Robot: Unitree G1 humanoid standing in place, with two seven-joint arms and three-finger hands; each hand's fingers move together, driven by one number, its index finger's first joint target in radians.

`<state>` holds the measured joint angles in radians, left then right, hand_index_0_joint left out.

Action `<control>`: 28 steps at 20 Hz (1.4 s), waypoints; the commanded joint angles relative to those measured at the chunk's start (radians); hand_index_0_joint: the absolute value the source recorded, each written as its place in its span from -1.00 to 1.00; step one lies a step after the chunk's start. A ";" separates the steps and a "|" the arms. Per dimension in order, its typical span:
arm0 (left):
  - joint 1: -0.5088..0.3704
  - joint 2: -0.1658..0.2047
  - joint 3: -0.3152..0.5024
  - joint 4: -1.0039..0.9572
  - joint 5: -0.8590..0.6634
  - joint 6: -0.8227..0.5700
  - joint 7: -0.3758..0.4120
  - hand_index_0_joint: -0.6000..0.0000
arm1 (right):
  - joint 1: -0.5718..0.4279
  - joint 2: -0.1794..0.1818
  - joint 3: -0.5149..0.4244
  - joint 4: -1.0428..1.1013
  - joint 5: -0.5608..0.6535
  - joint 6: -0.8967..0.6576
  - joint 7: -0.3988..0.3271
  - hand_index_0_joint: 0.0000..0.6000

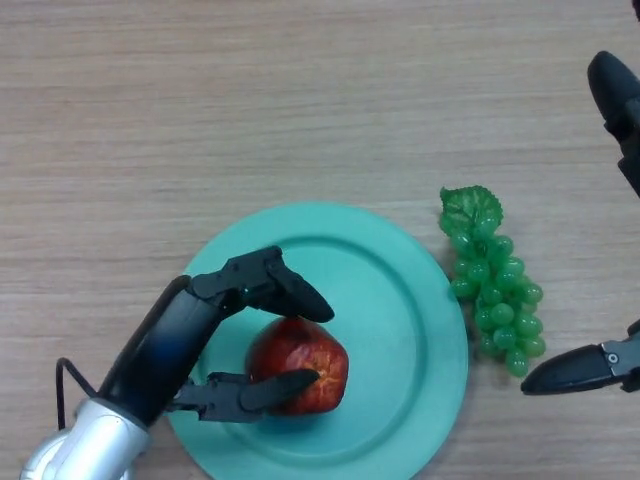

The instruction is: Pick up the red apple and place it on the plate

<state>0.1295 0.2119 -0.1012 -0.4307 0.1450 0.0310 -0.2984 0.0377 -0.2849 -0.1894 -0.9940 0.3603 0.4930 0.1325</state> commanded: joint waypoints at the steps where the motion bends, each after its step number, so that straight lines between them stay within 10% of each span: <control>1: -0.019 0.014 0.100 -0.141 -0.132 0.005 0.037 -1.00 | -0.001 -0.037 -0.064 -0.053 0.059 -0.137 -0.025 -1.00; 2: -0.027 0.016 0.117 -0.176 -0.160 0.042 0.036 -1.00 | 0.002 -0.045 -0.065 -0.053 0.066 -0.139 -0.031 -1.00; 4: -0.034 0.017 0.130 -0.197 -0.166 0.053 0.042 -0.33 | 0.000 -0.049 -0.064 -0.053 0.067 -0.137 -0.033 -1.00; 7: -0.054 0.026 0.203 -0.309 -0.064 0.038 0.100 1.00 | -0.014 -0.049 -0.067 -0.053 0.061 -0.128 -0.028 -1.00; 17: -0.060 0.047 0.549 -0.480 -0.492 0.242 0.102 1.00 | -0.057 -0.015 -0.079 -0.053 0.051 -0.057 0.016 -1.00; 28: -0.133 0.103 0.526 -0.440 -0.562 0.325 0.168 1.00 | -0.113 -0.012 -0.027 0.079 0.017 -0.122 0.004 -1.00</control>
<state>0.0134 0.2762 0.3935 -0.8279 -0.4096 0.4370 -0.1512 -0.0514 -0.2689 -0.1815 -0.8729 0.3602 0.5263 0.1460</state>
